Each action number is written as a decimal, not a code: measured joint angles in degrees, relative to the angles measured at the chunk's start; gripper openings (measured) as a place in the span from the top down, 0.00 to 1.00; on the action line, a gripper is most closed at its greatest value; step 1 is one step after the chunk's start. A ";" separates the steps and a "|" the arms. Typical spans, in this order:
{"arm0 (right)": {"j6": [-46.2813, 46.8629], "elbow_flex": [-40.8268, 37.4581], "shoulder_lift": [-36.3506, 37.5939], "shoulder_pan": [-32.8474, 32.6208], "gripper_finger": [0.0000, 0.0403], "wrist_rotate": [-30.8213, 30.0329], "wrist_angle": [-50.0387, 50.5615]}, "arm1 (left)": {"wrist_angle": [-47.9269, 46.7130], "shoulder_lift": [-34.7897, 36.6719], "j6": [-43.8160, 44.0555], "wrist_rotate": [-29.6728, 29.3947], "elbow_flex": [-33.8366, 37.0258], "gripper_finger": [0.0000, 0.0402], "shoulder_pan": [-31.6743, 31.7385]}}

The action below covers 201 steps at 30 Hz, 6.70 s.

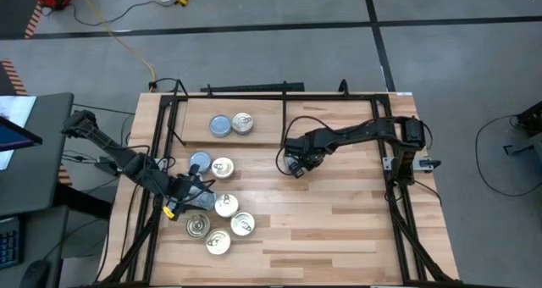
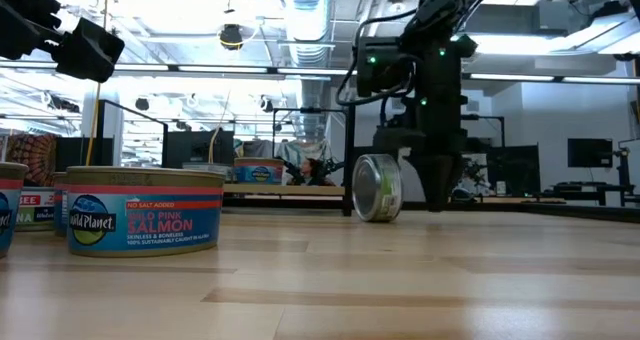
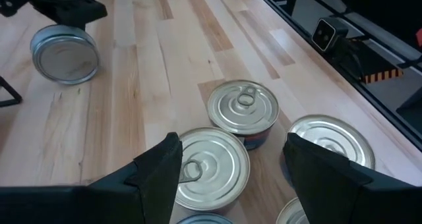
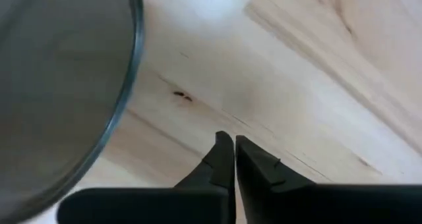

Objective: Stack canned seafood by type on shelf
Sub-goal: Stack the green tuna can on top of the green tuna can on the shelf

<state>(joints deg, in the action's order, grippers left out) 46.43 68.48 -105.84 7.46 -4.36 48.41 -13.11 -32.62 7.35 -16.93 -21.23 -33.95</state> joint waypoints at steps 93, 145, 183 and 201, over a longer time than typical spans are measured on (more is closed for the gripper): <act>-58.98 10.21 -3.34 -20.54 0.55 -22.33 -57.65 | 24.15 -24.67 -24.25 -5.88 -4.81 0.31 18.82; -38.28 29.75 -3.04 -14.94 0.12 -19.71 -25.92 | -14.18 -1.78 -0.08 -14.89 -4.85 0.64 18.80; -36.96 11.83 -8.47 -17.82 0.12 -26.93 -52.36 | -59.52 -12.04 -0.91 -13.66 -29.34 0.64 36.86; -36.39 11.79 -7.58 -18.13 0.12 -27.21 -51.79 | -34.48 -20.81 -41.87 -25.53 -29.40 0.64 43.20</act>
<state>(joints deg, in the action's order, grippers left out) 10.04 80.27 -113.43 -10.67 -31.57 -3.38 -47.59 -53.43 -34.52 -42.46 -50.63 9.25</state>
